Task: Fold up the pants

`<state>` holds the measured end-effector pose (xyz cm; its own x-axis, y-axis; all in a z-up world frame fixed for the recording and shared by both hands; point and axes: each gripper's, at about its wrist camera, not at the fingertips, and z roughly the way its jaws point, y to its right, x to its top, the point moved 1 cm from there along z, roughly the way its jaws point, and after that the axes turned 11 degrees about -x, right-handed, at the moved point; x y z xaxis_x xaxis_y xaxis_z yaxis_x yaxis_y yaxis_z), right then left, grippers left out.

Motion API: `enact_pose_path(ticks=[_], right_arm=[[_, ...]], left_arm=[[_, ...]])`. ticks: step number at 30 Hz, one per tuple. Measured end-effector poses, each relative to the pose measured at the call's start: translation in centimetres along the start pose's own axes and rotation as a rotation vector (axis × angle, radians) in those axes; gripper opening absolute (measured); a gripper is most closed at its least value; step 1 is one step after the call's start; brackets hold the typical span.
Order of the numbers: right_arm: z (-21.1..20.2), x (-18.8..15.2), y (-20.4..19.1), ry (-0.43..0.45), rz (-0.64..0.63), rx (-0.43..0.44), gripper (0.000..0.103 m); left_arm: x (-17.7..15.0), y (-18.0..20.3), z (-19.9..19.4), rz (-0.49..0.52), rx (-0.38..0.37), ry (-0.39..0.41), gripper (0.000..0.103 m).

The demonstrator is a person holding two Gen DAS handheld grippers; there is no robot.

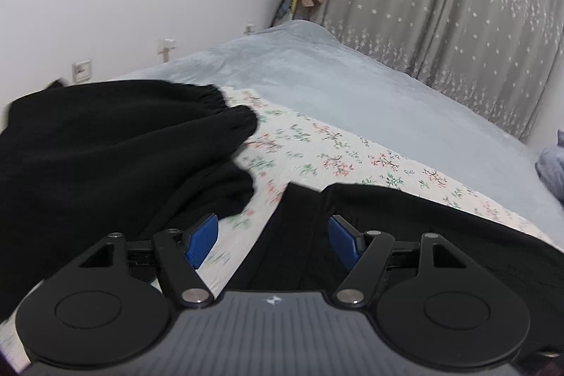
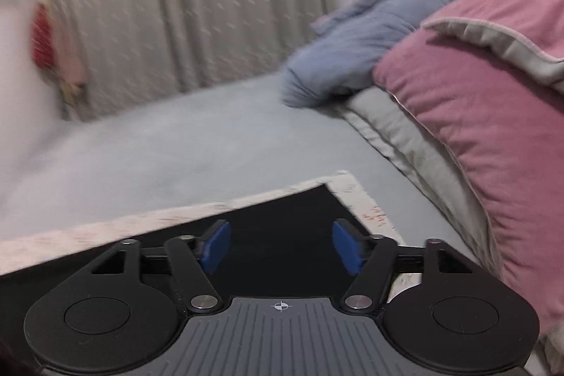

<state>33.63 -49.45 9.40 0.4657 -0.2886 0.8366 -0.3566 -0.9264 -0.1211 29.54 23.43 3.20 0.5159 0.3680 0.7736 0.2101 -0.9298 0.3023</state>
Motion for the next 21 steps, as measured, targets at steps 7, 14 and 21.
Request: enact_pose_path(ticks=[7, 14, 21], right_arm=[[-11.6, -3.9, 3.3, 0.015, 0.050, 0.095, 0.080], [-12.5, -15.6, 5.8, -0.183, 0.182, -0.005, 0.080], [-11.1, -22.9, 11.4, -0.338, 0.377, -0.155, 0.077]], left_arm=[[-4.9, -0.9, -4.5, -0.091, -0.035, -0.100, 0.089], [-10.7, -3.9, -2.4, -0.246, 0.008, -0.195, 0.089], [-11.1, -4.6, -1.2, -0.319, -0.050, -0.142, 0.082]])
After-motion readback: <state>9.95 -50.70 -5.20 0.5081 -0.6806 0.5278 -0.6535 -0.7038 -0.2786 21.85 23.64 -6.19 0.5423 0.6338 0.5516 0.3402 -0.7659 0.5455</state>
